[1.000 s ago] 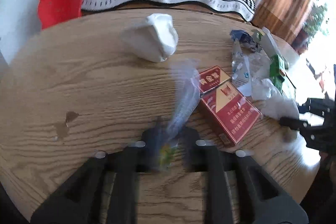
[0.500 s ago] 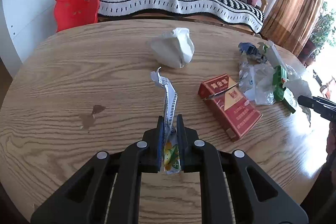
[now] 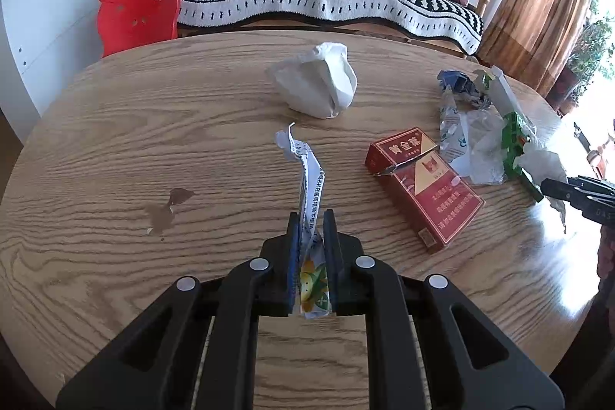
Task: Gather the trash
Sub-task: 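Carry the tissue and wrapper to the black bin while the left gripper opens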
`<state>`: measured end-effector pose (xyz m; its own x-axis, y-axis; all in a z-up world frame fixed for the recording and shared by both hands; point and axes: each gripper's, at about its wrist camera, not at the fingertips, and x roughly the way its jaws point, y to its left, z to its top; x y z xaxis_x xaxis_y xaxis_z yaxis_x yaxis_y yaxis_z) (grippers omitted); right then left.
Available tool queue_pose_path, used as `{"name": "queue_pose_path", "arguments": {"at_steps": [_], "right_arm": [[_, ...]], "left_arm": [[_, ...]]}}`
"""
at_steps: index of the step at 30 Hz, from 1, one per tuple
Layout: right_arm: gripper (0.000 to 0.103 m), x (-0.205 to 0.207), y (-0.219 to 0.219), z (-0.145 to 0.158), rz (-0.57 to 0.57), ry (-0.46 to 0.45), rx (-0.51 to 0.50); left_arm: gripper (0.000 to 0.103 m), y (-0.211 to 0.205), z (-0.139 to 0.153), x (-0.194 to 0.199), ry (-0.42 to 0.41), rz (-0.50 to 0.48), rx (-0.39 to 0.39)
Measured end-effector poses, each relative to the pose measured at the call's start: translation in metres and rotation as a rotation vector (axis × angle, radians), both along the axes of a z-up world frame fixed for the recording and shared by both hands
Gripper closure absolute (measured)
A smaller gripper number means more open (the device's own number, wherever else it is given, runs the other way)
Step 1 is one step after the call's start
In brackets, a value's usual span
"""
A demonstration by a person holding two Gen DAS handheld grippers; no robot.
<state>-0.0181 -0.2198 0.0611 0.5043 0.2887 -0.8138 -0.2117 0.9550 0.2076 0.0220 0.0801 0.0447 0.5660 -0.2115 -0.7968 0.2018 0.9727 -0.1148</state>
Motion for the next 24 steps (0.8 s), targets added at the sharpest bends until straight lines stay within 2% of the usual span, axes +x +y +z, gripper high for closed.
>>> {"name": "queue_pose_path", "arguments": {"at_steps": [13, 19, 24], "right_arm": [[0.078, -0.0008, 0.0036, -0.0030, 0.009, 0.003, -0.021], [0.078, -0.0037, 0.0054, 0.0052, 0.011, -0.041, -0.020], [0.078, -0.0025, 0.0076, 0.0018, 0.017, -0.025, -0.029]], "left_arm": [[0.092, 0.0001, 0.0002, -0.0016, 0.004, 0.004, -0.016], [0.092, 0.0061, 0.0005, 0.0001, 0.011, 0.025, -0.041], [0.092, 0.0073, 0.0005, 0.0007, 0.011, 0.022, -0.034]]}}
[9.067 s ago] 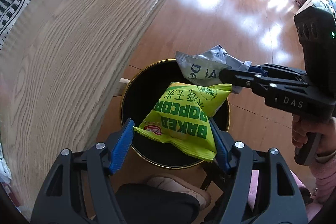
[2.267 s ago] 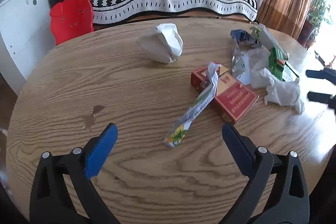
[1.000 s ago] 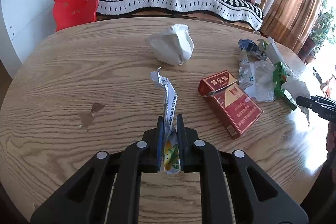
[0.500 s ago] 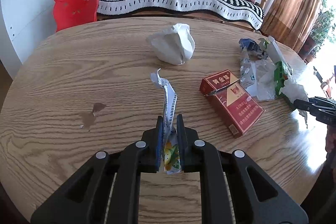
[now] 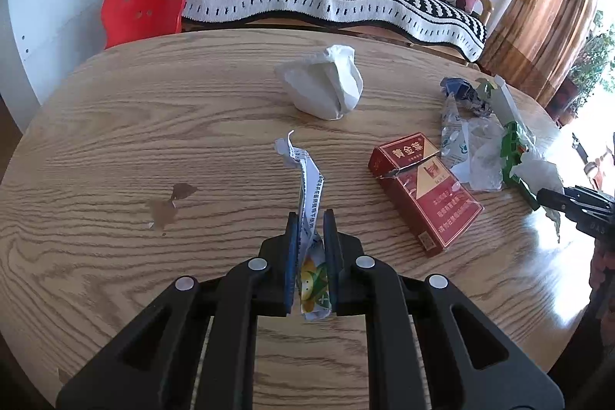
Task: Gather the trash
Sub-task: 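Carry the tissue and wrapper to the black bin while the left gripper opens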
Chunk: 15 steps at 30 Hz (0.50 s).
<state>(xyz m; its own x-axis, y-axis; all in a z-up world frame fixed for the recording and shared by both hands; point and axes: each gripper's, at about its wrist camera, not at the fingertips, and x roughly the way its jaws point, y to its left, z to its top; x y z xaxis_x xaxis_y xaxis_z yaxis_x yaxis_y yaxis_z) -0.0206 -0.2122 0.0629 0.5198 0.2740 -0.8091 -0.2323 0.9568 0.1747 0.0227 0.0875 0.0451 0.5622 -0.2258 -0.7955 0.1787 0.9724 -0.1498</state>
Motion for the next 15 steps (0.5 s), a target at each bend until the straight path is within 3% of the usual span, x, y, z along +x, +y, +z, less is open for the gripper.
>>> {"name": "queue_pose_path", "arguments": {"at_steps": [8, 15], "right_arm": [[0.078, -0.004, -0.001, 0.006, -0.016, -0.037, -0.010], [0.078, -0.027, -0.013, 0.049, -0.086, -0.110, -0.079]], "left_arm": [[0.092, -0.006, 0.014, -0.001, -0.036, 0.026, -0.017], [0.092, -0.049, 0.052, -0.018, -0.124, -0.034, -0.116]]}}
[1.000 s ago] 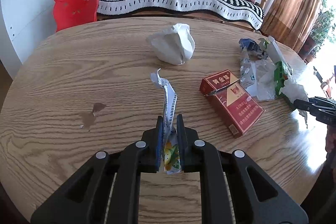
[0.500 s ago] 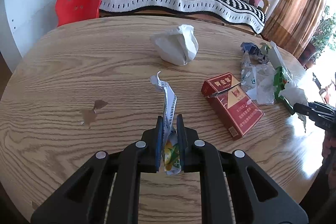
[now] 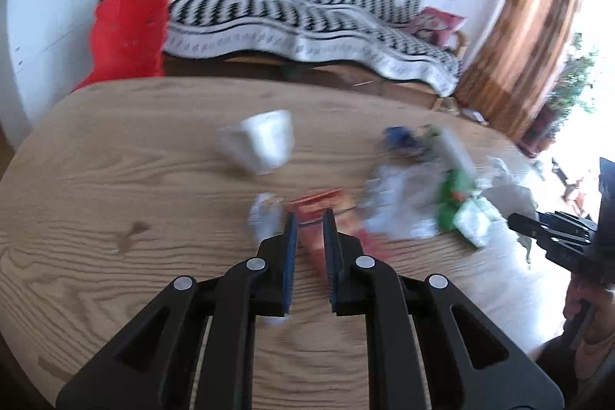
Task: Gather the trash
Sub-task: 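Carry the tissue and wrapper to the black bin while the left gripper opens, then hold the tissue over the bin and open the right gripper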
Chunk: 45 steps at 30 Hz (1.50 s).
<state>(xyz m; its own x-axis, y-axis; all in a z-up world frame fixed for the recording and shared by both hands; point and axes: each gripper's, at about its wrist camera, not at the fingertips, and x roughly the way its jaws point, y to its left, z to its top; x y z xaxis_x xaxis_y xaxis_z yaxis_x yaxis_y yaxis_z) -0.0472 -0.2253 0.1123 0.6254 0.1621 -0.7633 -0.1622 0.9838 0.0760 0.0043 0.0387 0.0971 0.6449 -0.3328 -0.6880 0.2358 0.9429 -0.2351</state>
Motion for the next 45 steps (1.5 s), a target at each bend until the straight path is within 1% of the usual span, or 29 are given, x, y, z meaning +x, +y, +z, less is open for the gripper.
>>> {"name": "queue_pose_path", "arguments": {"at_steps": [3, 4, 5, 6, 7, 8, 10, 11, 12, 13, 14, 16, 19, 20, 22, 24, 27, 30, 32, 38, 45], "right_arm": [[0.078, -0.021, -0.020, 0.022, -0.029, -0.008, 0.024], [0.078, -0.032, -0.029, 0.028, -0.039, -0.016, 0.013], [0.078, -0.043, -0.038, 0.033, -0.050, -0.022, -0.004], [0.078, -0.060, -0.053, 0.038, -0.071, -0.026, -0.013], [0.078, -0.076, -0.068, 0.041, -0.094, -0.031, -0.005], [0.078, -0.093, -0.082, 0.045, -0.118, -0.037, 0.006], [0.078, -0.138, -0.122, 0.046, -0.189, -0.049, 0.023], [0.078, -0.154, -0.136, 0.044, -0.216, -0.048, 0.030], [0.078, -0.181, -0.159, 0.039, -0.262, -0.039, 0.048], [0.078, -0.197, -0.172, 0.035, -0.288, -0.032, 0.058], [0.078, -0.216, -0.187, 0.029, -0.317, -0.022, 0.066], [0.078, -0.258, -0.217, 0.010, -0.387, 0.005, 0.082], [0.078, -0.298, -0.245, -0.021, -0.459, 0.060, 0.100], [0.078, -0.311, -0.254, -0.035, -0.484, 0.088, 0.112], [0.078, -0.324, -0.263, -0.058, -0.505, 0.133, 0.141], [0.078, -0.333, -0.268, -0.080, -0.516, 0.171, 0.166], [0.078, -0.343, -0.275, -0.115, -0.532, 0.223, 0.234], [0.078, -0.344, -0.280, -0.137, -0.542, 0.252, 0.273], [0.078, -0.345, -0.280, -0.146, -0.545, 0.259, 0.292], [0.078, -0.342, -0.283, -0.158, -0.536, 0.272, 0.316], [0.078, -0.342, -0.287, -0.156, -0.549, 0.265, 0.321]], "left_arm": [[0.092, -0.038, 0.017, -0.013, -0.015, -0.074, 0.014], [0.092, -0.050, 0.023, -0.017, -0.018, -0.094, 0.006], [0.092, -0.070, 0.031, -0.024, -0.021, -0.135, -0.010], [0.092, -0.089, 0.039, -0.032, -0.031, -0.175, -0.006], [0.092, -0.117, 0.049, -0.044, -0.050, -0.232, 0.010], [0.092, -0.135, 0.054, -0.052, -0.057, -0.276, 0.008], [0.092, -0.188, 0.067, -0.074, -0.043, -0.418, -0.031], [0.092, -0.210, 0.069, -0.084, -0.033, -0.473, -0.035], [0.092, -0.234, 0.071, -0.095, -0.023, -0.529, -0.034], [0.092, -0.266, 0.070, -0.112, -0.004, -0.601, -0.032], [0.092, -0.288, 0.067, -0.123, 0.009, -0.647, -0.026], [0.092, -0.341, 0.054, -0.158, 0.042, -0.761, -0.005], [0.092, -0.393, 0.028, -0.192, 0.098, -0.853, 0.008], [0.092, -0.413, 0.016, -0.203, 0.122, -0.884, 0.028], [0.092, -0.448, -0.008, -0.221, 0.151, -0.939, 0.093], [0.092, -0.467, -0.028, -0.233, 0.174, -0.968, 0.131], [0.092, -0.481, -0.055, -0.244, 0.214, -0.998, 0.180], [0.092, -0.490, -0.080, -0.247, 0.276, -1.028, 0.237], [0.092, -0.495, -0.085, -0.249, 0.284, -1.036, 0.257], [0.092, -0.505, -0.094, -0.251, 0.294, -1.038, 0.282], [0.092, -0.505, -0.094, -0.256, 0.283, -1.038, 0.281]]}}
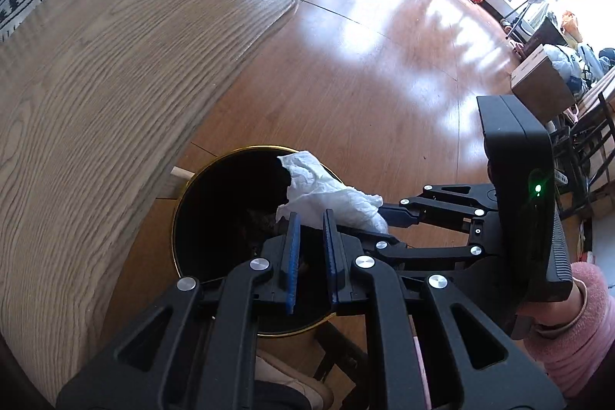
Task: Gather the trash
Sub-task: 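Hold the tissue over the bin and open the right gripper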
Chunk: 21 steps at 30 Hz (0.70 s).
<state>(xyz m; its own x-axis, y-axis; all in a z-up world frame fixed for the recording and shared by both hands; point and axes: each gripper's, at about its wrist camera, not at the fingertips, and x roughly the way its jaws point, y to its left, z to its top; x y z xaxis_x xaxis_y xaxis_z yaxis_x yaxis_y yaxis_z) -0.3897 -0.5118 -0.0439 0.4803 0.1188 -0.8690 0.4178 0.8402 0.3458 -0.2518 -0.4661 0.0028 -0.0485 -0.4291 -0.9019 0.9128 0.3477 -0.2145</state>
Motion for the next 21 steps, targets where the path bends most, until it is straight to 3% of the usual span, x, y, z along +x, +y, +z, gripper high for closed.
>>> {"name": "queue_pose_path", "arguments": {"at_steps": [14, 16, 18, 19, 21], "right_arm": [[0.078, -0.001, 0.003, 0.004, 0.001, -0.008, -0.005], [0.078, -0.001, 0.004, 0.005, 0.002, -0.009, -0.006], [0.078, -0.003, 0.003, 0.008, -0.002, -0.018, -0.007], [0.078, -0.004, 0.002, 0.010, -0.005, -0.021, -0.011], [0.078, -0.006, 0.000, 0.009, -0.014, -0.014, -0.019]], "left_arm": [[0.092, 0.020, 0.016, -0.004, -0.010, 0.000, -0.049], [0.092, 0.025, 0.026, -0.003, -0.013, 0.003, -0.092], [0.091, 0.043, 0.060, 0.008, -0.003, 0.046, -0.217], [0.086, 0.062, 0.084, 0.019, 0.007, 0.093, -0.312], [0.050, 0.106, 0.123, 0.039, -0.043, 0.195, -0.442]]}}
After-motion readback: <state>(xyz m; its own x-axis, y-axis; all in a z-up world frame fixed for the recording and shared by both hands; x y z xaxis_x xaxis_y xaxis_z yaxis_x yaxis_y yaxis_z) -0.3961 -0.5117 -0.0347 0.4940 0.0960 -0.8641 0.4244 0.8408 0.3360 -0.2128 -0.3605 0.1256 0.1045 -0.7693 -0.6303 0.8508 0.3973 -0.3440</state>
